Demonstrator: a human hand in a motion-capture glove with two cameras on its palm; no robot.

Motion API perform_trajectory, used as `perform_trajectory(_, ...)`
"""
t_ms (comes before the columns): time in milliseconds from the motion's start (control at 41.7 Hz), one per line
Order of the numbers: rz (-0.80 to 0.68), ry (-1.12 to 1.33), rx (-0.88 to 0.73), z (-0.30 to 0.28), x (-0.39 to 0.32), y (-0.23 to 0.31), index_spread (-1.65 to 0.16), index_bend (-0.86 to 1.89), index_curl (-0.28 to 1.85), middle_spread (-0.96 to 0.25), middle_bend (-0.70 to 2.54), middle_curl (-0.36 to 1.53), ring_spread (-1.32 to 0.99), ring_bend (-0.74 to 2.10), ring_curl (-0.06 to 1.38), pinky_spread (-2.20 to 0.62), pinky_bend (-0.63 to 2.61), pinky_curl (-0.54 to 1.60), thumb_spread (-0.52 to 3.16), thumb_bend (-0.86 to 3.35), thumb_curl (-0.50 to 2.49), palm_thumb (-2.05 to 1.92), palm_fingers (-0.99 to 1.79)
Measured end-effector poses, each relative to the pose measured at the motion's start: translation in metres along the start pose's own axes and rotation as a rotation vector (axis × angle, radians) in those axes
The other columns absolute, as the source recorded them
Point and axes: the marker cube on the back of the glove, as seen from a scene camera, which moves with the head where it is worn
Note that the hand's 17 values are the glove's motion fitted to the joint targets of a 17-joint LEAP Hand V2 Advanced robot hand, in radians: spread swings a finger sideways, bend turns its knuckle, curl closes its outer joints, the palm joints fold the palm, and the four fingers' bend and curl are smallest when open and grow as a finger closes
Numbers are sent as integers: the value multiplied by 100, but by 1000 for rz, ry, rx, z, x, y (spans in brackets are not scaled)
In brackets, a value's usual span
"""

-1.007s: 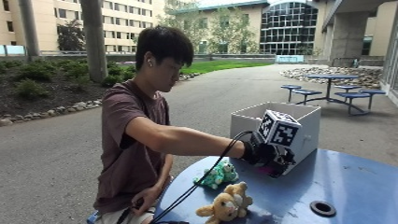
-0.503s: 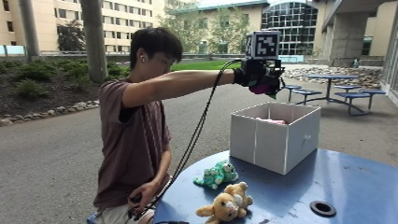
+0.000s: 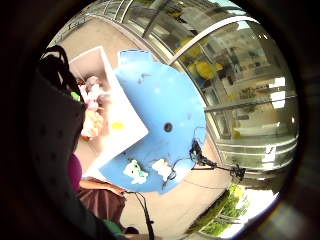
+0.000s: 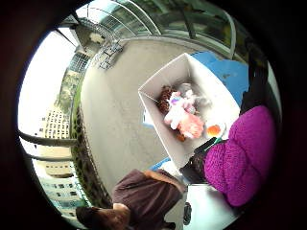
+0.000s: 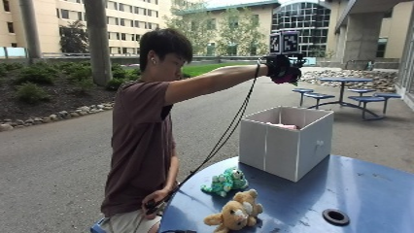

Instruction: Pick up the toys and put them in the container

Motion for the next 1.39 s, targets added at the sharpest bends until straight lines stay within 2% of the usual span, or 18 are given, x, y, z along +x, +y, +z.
perform_trajectory(144, 5, -9, 2, 19, -43, -41, -25, 100, 78, -23, 111, 72, -38, 126, 66, -38, 121, 58, 47, 5, 100, 61, 68)
perform_trajectory(216, 47, -4, -61, 27, -44, -47, -25, 100, 80, -24, 109, 73, -38, 126, 67, -38, 122, 59, 48, 4, 101, 60, 66)
perform_trajectory(288, 110, 1, -177, 38, -46, -55, -25, 88, 80, -24, 97, 71, -37, 125, 67, -38, 124, 59, 55, 2, 100, 59, 38)
perform_trajectory(312, 129, 4, -209, 41, -53, -61, -25, 88, 82, -24, 97, 72, -37, 126, 68, -38, 125, 60, 56, 1, 100, 59, 37)
perform_trajectory(336, 144, 6, -233, 44, -63, -68, -25, 77, 79, -24, 91, 69, -35, 125, 67, -37, 124, 58, 65, 0, 97, 55, 21)
perform_trajectory(384, 158, 10, -268, 47, -78, -79, -24, 75, 79, -21, 74, 65, -32, 117, 67, -33, 126, 60, 79, -7, 91, 40, -10)
perform_trajectory(408, 160, 13, -289, 49, -81, -81, -23, 60, 74, -15, 56, 59, -25, 106, 64, -27, 136, 62, 83, -13, 86, 30, -44)
perform_trajectory(432, 160, 17, -314, 51, -83, -81, -23, 53, 71, -11, 48, 57, -22, 99, 62, -24, 138, 61, 87, -13, 83, 24, -50)
perform_trajectory(456, 160, 20, -340, 53, -83, -81, -22, 38, 65, -6, 38, 53, -17, 83, 57, -18, 142, 60, 87, -18, 78, 12, -77)
perform_trajectory(527, 166, 18, -366, 54, -71, -71, -20, 20, 57, 0, 23, 47, -10, 66, 51, -10, 137, 55, 92, -13, 71, 0, -67)
perform_trajectory(623, 163, 18, -323, 44, -25, -39, -19, 8, 47, 5, 12, 41, -3, 47, 43, -3, 126, 52, 99, -8, 64, -5, -54)
perform_trajectory(695, 154, 34, -310, 34, 10, -11, -19, 6, 41, 8, 9, 38, 1, 40, 39, 1, 120, 49, 103, -7, 60, -6, -48)
perform_trajectory(791, 193, -4, -296, 19, 20, 4, -18, 6, 37, 10, 7, 34, 5, 33, 37, 4, 115, 46, 107, -6, 54, -6, -43)
perform_trajectory(887, 224, 12, -288, 4, 67, 49, -18, 5, 33, 11, 7, 31, 7, 30, 35, 6, 111, 44, 110, -5, 50, -5, -39)
perform_trajectory(1055, 416, -12, -276, -18, 121, 114, -17, 5, 27, 11, 9, 26, 9, 27, 35, 8, 108, 41, 113, -5, 45, -5, -35)
perform_trajectory(1151, 529, -113, -244, -31, 149, 150, -17, 5, 25, 12, 9, 25, 10, 27, 35, 9, 106, 40, 115, -4, 42, -4, -33)
perform_trajectory(1271, 612, 31, -269, -30, 220, 234, -17, 4, 22, 12, 11, 23, 10, 27, 35, 9, 107, 40, 116, -4, 40, -3, -30)
perform_trajectory(1391, 688, 56, -255, -14, 260, 294, -17, 5, 19, 11, 11, 22, 10, 29, 36, 9, 107, 39, 118, -3, 38, -2, -27)
